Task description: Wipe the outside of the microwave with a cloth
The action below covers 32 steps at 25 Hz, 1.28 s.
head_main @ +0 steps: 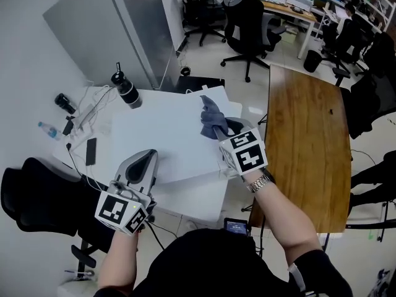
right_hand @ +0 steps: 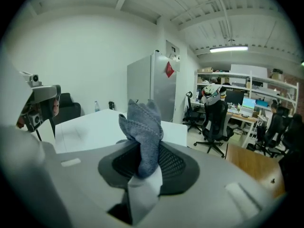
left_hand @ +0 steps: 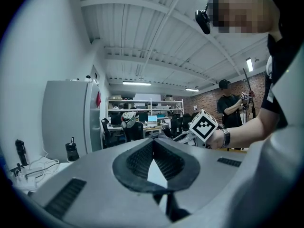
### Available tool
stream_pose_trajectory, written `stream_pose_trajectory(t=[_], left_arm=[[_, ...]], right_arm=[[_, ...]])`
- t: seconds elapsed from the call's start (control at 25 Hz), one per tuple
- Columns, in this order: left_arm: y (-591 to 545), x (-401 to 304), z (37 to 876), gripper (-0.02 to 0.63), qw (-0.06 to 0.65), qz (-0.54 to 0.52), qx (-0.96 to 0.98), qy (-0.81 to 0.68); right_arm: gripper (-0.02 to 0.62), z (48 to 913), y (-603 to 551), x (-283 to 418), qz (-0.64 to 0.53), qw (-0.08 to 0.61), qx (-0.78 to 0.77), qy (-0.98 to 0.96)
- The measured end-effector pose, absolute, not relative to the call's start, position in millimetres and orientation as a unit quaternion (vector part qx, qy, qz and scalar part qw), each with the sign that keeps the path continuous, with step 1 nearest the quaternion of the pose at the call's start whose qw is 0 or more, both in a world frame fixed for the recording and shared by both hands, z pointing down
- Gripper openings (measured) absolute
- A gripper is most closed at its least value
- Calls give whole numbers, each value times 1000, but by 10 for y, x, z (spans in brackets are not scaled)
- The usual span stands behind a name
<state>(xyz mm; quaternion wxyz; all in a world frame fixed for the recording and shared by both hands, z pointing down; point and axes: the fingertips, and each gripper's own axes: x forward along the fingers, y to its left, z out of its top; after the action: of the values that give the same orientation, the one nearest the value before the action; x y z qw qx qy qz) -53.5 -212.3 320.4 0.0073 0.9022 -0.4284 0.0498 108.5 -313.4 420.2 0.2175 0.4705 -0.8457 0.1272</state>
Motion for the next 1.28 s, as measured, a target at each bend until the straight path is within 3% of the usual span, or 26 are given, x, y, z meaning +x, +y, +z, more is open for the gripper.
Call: stream_pose_trajectory(t=[0.64, 1.28], left_arm=[[-2146, -162, 3300, 5, 14, 78, 895, -438], [-2128, -4, 3434, 5, 23, 115, 884, -452]], right_arm=[[102, 4297, -3311, 1839, 146, 187, 485, -842], [100, 5111, -3388, 2111, 206, 183, 476, -835]])
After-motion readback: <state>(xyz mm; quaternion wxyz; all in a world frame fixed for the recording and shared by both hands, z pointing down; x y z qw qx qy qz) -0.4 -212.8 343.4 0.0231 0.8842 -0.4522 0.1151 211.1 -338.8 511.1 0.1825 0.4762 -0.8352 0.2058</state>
